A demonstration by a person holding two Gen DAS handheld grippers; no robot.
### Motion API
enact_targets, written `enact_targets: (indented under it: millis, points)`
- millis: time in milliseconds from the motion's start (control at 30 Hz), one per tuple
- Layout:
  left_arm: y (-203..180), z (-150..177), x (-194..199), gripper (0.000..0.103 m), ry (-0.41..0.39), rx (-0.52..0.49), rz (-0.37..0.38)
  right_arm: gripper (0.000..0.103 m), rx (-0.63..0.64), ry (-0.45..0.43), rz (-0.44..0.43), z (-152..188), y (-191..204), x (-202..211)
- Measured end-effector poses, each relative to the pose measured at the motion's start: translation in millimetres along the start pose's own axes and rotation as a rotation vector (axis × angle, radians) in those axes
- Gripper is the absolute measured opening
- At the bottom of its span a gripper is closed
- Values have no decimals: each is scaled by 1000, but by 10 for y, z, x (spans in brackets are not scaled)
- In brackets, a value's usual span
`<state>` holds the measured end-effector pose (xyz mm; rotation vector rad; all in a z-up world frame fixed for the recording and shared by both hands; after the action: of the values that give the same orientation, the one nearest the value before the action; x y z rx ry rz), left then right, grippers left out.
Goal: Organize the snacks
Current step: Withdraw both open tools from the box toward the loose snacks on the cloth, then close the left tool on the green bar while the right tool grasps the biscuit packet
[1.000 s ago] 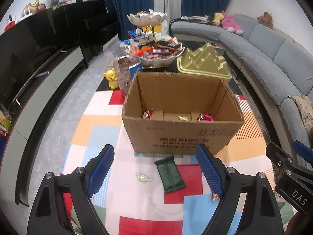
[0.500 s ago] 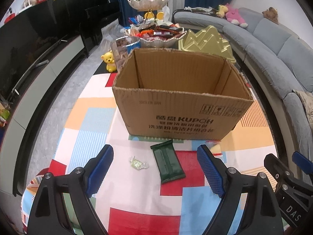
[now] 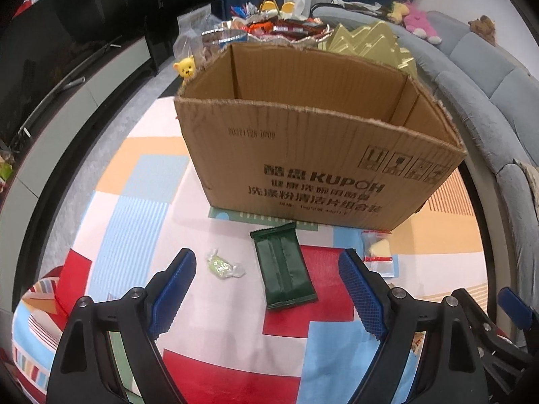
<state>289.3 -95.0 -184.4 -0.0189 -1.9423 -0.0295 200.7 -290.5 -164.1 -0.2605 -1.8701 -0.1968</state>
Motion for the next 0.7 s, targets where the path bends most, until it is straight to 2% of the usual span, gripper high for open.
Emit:
enact_targets:
  millis: [700]
  points:
    - [-61, 142, -683, 81, 143, 27, -34, 84, -46, 133, 2, 106, -72, -647]
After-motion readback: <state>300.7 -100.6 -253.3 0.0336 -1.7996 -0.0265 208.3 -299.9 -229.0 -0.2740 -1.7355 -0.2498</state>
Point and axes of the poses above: each gripper's, at about its wrist camera, not at the fingertips, and x roughly against the way its jaws point, y to its left, z to its underside, the point moved 7 cm from there along -x, roughly the way its jaws point, and after that the axes turned 9 degrees about y, right-handed, at the moved point
